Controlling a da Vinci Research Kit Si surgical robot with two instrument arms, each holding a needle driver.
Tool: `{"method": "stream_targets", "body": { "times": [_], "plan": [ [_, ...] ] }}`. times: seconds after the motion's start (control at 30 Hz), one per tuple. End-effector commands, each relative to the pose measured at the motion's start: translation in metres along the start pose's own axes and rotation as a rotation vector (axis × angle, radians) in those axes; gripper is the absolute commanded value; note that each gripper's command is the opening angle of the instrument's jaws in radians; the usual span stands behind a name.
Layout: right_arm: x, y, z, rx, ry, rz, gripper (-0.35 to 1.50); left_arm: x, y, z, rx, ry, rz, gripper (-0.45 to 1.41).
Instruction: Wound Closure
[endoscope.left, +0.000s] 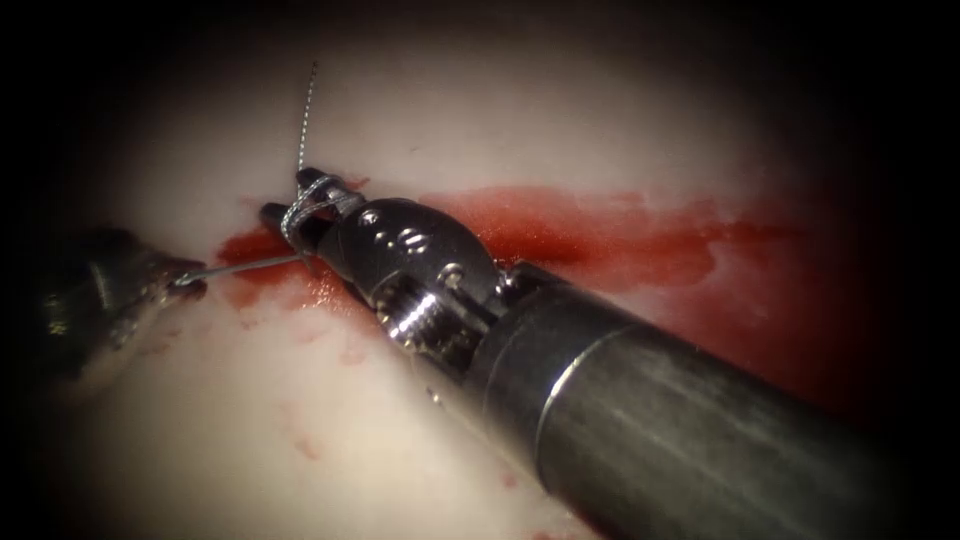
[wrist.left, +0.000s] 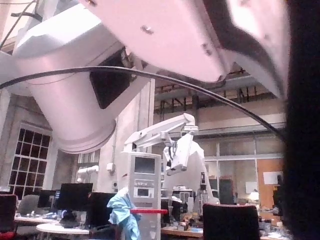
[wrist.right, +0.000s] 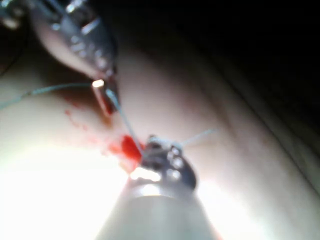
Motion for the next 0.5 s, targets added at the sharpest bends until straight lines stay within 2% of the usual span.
{"method": "stream_targets", "body": {
  "times": [0.03, 0.2, 0.5],
  "plan": [
    [0.0008, 0.0, 0.001, 0.001, 0.006, -0.002, 0.31, -0.0004, 0.0013, -0.0008, -0.019, -0.004, -0.008, -0.45],
    [0.0008, -0.0001, 0.0011, -0.019, 0.011, 0.029, 0.31, -0.0001, 0.0017, -0.0011, -0.036, -0.004, -0.027, -0.45],
    [0.0007, 0.0, 0.0013, -0.111, 0.028, 0.082, 0.37, -0.0015, 0.0005, 0.0016, -0.033, 0.002, -0.041, -0.45]
  ]
}}
